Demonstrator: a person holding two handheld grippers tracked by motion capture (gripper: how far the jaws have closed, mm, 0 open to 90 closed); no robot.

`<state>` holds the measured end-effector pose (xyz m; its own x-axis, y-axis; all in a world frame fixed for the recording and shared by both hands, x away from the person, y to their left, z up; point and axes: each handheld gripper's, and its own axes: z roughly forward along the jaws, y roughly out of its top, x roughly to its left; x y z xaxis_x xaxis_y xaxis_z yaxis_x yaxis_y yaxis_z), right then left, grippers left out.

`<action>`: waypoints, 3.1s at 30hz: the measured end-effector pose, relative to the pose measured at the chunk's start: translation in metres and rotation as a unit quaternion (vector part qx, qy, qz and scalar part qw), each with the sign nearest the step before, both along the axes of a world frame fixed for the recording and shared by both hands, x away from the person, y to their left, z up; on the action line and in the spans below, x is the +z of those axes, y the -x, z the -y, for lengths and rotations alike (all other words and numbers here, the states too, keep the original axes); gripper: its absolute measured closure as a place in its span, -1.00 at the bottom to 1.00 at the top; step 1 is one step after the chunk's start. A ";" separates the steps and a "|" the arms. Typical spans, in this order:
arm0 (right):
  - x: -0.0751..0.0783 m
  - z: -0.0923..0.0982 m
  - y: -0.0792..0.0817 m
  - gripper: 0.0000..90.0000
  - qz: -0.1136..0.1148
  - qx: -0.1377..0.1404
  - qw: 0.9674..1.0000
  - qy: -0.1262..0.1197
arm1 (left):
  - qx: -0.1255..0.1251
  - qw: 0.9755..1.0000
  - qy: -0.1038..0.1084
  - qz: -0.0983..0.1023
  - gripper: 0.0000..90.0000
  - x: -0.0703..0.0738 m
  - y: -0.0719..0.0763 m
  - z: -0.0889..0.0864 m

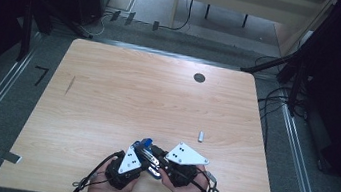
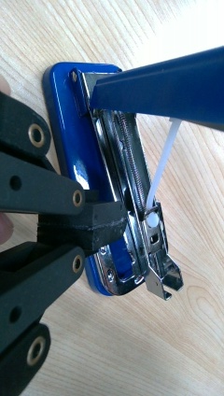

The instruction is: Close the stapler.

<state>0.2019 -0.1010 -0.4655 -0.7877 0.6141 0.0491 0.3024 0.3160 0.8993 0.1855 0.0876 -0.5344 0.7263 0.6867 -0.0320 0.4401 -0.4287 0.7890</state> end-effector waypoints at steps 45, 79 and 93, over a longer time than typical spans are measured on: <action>0.011 -0.026 -0.017 1.00 0.007 0.012 1.000 0.006 | -0.001 1.000 -0.004 0.003 1.00 0.000 0.000 0.000; 0.014 -0.045 -0.033 1.00 0.006 0.029 0.999 0.017 | -0.002 1.000 -0.004 0.003 1.00 0.000 0.000 0.000; 0.012 -0.051 -0.042 1.00 -0.007 0.041 0.999 0.007 | -0.002 1.000 -0.005 0.003 1.00 0.000 0.000 0.000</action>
